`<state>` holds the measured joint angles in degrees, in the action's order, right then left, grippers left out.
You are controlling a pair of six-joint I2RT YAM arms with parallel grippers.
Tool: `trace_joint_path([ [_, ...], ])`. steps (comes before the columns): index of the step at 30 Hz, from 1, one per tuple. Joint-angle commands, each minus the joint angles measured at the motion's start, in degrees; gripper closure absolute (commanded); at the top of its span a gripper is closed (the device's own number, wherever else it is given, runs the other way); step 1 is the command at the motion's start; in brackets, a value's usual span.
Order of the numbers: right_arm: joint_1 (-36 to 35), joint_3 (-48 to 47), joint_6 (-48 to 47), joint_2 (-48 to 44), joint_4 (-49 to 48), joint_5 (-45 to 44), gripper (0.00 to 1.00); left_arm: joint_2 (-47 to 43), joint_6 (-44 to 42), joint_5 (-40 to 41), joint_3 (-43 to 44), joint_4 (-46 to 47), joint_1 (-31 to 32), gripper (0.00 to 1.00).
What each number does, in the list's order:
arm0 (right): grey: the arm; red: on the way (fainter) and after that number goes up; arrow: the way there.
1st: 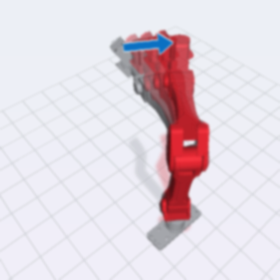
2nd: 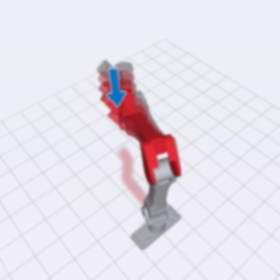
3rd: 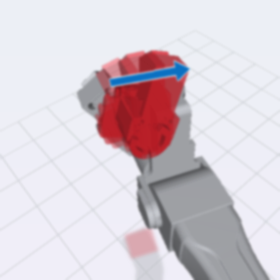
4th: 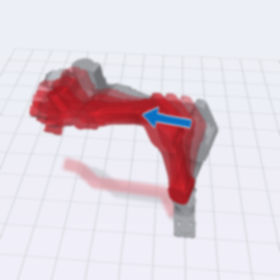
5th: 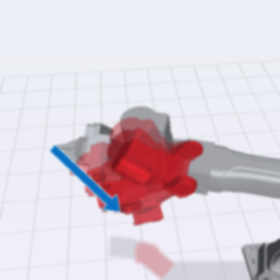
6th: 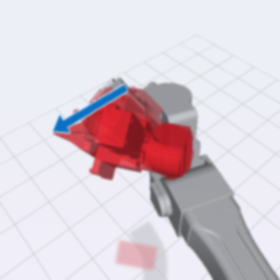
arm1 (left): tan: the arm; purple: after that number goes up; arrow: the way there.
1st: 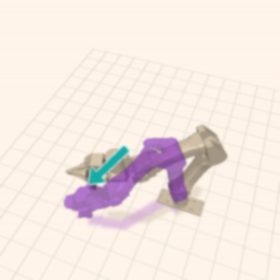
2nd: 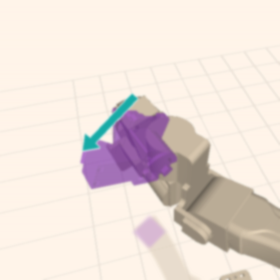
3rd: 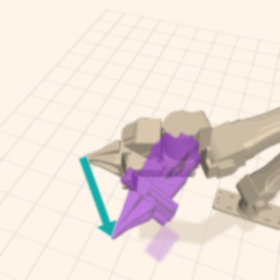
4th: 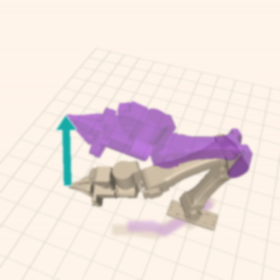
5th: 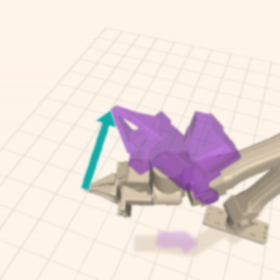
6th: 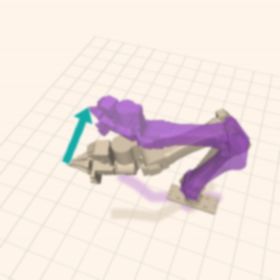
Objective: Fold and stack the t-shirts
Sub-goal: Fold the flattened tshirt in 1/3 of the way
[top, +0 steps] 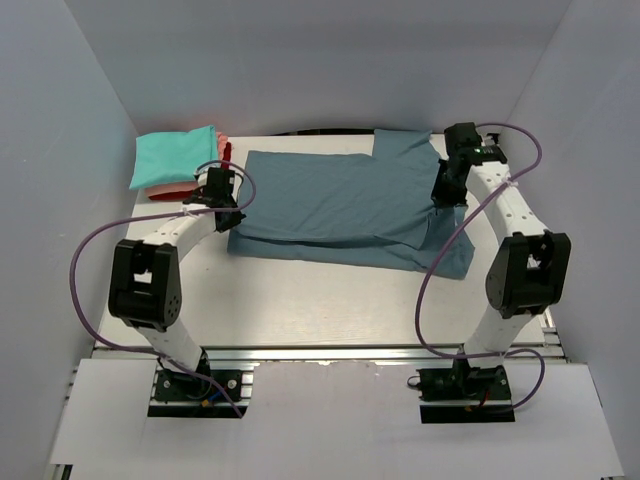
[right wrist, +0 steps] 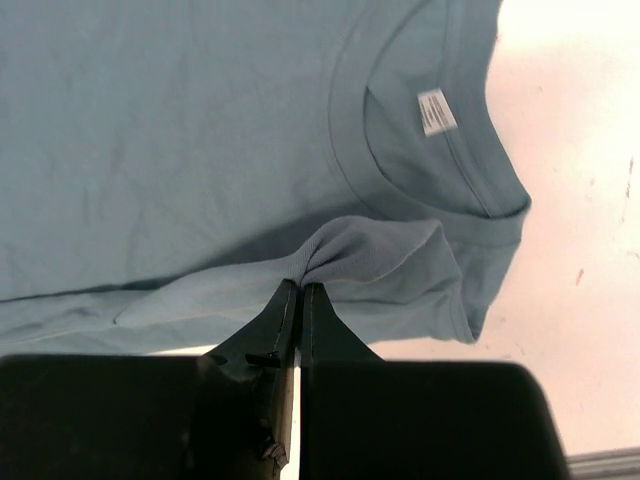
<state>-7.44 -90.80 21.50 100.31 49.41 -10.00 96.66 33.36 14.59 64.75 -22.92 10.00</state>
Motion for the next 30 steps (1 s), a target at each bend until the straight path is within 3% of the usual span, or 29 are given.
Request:
trace_joint_path([
  [1, 0.32, -4.2, -0.93, 2.34, -1.33, 0.68, 1.0, 0.46, -0.84, 0.35, 2.31, 1.38, -0.6, 1.0],
  [16, 0.41, -11.49, -0.93, 9.2, -1.6, -1.78, 1.0, 3.62, -1.46, 0.09, 4.94, 2.0, -1.91, 1.0],
  [30, 0.41, -12.64, -0.49, 12.27, -2.74, -4.23, 1.0, 9.77, -3.66, -2.9, 11.53, 1.12, -2.18, 1.0],
])
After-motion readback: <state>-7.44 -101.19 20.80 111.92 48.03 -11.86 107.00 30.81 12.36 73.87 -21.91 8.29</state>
